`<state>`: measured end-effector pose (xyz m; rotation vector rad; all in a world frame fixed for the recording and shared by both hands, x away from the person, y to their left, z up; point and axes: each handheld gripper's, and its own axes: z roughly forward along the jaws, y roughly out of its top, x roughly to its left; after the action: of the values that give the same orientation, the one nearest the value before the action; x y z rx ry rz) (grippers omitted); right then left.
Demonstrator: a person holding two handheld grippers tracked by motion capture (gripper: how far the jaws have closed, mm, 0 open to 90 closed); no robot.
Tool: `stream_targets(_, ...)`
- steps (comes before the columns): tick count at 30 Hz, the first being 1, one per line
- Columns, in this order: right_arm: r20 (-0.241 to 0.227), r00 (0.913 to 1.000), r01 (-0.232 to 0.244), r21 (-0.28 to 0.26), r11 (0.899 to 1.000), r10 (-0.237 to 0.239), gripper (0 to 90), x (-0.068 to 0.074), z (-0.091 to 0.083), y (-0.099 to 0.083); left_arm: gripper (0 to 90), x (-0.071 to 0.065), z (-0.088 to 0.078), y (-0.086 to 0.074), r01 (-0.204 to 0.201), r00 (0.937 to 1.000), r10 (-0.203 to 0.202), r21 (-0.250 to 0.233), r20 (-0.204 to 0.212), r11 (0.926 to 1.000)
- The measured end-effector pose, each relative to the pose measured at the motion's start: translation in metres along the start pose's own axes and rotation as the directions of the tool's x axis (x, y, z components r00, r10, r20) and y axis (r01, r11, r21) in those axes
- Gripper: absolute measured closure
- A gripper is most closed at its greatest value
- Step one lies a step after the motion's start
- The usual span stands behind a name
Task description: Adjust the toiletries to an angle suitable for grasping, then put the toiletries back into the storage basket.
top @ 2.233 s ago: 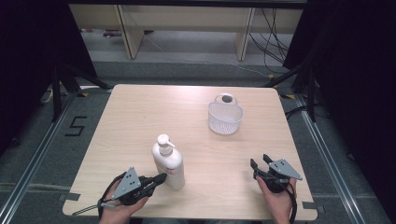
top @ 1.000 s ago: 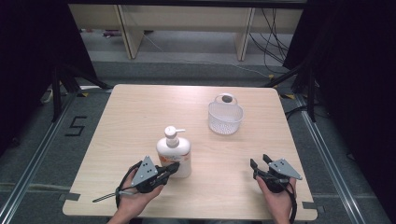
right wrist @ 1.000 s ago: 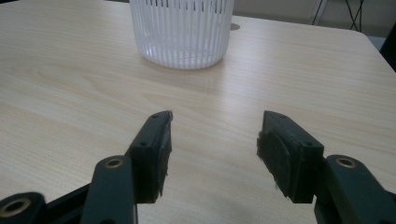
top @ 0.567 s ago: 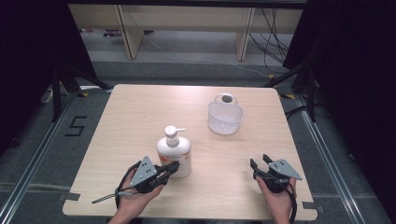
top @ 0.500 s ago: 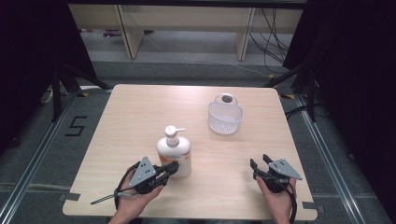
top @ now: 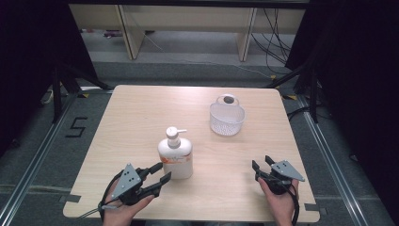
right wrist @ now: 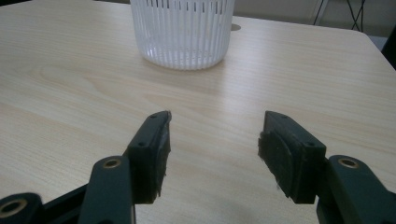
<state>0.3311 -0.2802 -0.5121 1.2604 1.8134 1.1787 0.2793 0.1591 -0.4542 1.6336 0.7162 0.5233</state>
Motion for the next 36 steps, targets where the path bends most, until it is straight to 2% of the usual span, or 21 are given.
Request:
stream_targets(1,-0.008,0.9997,-0.023,-0.002,1.0,0.023,43.0,0.001,0.0,0.0,49.4,-0.001,-0.001,0.001,0.006,1.0,-0.006,-0.009,-0.004,0.9999)
stream_targets(5,0.001,1.0,-0.005,-0.007,1.0,0.005,42.8,-0.002,0.0,0.0,43.7,-0.001,-0.005,0.005,0.002,0.9996,-0.004,-0.045,-0.029,0.999)
stream_targets(6,-0.004,0.9987,-0.05,-0.003,0.999,0.05,42.8,0.001,0.0,-0.001,42.4,-0.001,-0.004,0.005,0.01,0.9997,-0.012,-0.064,-0.022,0.9979)
stream_targets(8,0.004,0.9998,-0.02,0.005,1.0,0.02,42.8,-0.001,0.0,0.0,40.6,-0.001,-0.006,0.007,-0.005,0.9994,0.003,-0.066,-0.034,0.9978)
stream_targets(9,0.001,0.9999,-0.01,0.001,1.0,0.01,42.7,-0.002,0.0,0.0,40.4,-0.001,-0.005,0.007,0.009,0.9995,-0.012,-0.08,-0.028,0.9967)
stream_targets(11,0.005,0.9998,-0.021,0.005,1.0,0.021,42.8,-0.001,0.0,0.0,40.0,0.0,-0.006,0.008,-0.007,0.9992,0.005,-0.057,-0.041,0.9983)
stream_targets(12,0.009,0.9999,-0.014,0.003,1.0,0.014,42.7,-0.001,0.0,0.0,39.7,0.001,-0.005,0.008,-0.008,0.999,0.005,-0.06,-0.045,0.9982)
stream_targets(14,-0.021,0.9995,-0.023,0.001,1.0,0.023,42.7,-0.002,0.0,0.0,39.4,0.001,-0.005,0.009,-0.006,0.9988,0.003,-0.063,-0.05,0.998)
stream_targets(16,-0.021,0.9995,-0.023,-0.001,1.0,0.023,42.6,-0.002,0.0,0.0,39.0,0.001,-0.003,0.009,0.006,0.9991,-0.01,-0.081,-0.042,0.9967)
stream_targets(17,-0.021,0.9995,-0.023,-0.001,1.0,0.023,42.6,-0.003,0.0,0.0,39.0,0.002,-0.004,0.011,-0.008,0.9988,0.005,-0.073,-0.048,0.9973)
stream_targets(20,-0.02,0.9995,-0.025,0.002,1.0,0.025,42.6,-0.002,0.0,0.0,38.8,0.001,-0.005,0.014,-0.002,0.9982,-0.003,-0.072,-0.06,0.9974)
stream_targets(21,-0.005,0.9997,-0.023,0.006,1.0,0.023,42.6,-0.001,0.0,0.0,38.7,0.002,-0.004,0.014,-0.018,0.9984,0.014,-0.078,-0.056,0.9968)
stream_targets(22,0.002,0.9997,-0.024,0.001,1.0,0.024,42.6,-0.001,0.0,0.0,38.6,0.0,-0.004,0.015,0.001,0.998,-0.006,-0.075,-0.062,0.9972)
stream_targets(25,-0.022,0.9996,-0.02,0.001,1.0,0.02,42.5,-0.001,0.001,0.0,38.5,-0.001,-0.003,0.018,0.006,0.9974,-0.012,-0.082,-0.071,0.9966)
stream_targets(26,-0.002,0.9999,-0.014,-0.018,1.0,0.014,42.5,-0.001,0.001,-0.001,38.5,0.001,-0.002,0.019,-0.014,0.9978,0.007,-0.095,-0.066,0.9954)
stream_targets(27,-0.001,0.9999,-0.013,-0.026,1.0,0.013,42.4,-0.001,0.002,-0.001,38.5,0.0,-0.002,0.02,-0.013,0.998,0.006,-0.103,-0.063,0.9945)
stream_targets(28,-0.009,0.9999,-0.015,-0.027,1.0,0.014,42.4,-0.001,0.002,-0.001,38.5,-0.001,-0.003,0.021,0.0,0.9969,-0.007,-0.088,-0.078,0.9961)
stream_targets(30,-0.024,0.9993,-0.027,0.008,1.0,0.027,42.3,-0.002,0.001,0.0,38.5,-0.001,-0.002,0.022,-0.001,0.9968,-0.006,-0.092,-0.08,0.9957)
stream_targets(32,-0.022,0.9995,-0.021,0.004,1.0,0.021,42.2,-0.003,0.002,0.0,38.7,-0.001,0.0,0.023,0.001,0.9964,-0.009,-0.094,-0.084,0.9956)
stream_targets(34,-0.025,0.9995,-0.018,0.001,1.0,0.018,42.0,-0.003,0.002,0.0,38.6,-0.001,0.003,0.024,-0.019,0.9973,0.01,-0.119,-0.073,0.9927)
stream_targets(36,-0.032,0.9991,-0.028,0.003,1.0,0.028,41.9,-0.003,0.0,0.0,38.6,-0.004,0.002,0.026,-0.007,0.9961,-0.002,-0.097,-0.089,0.9953)
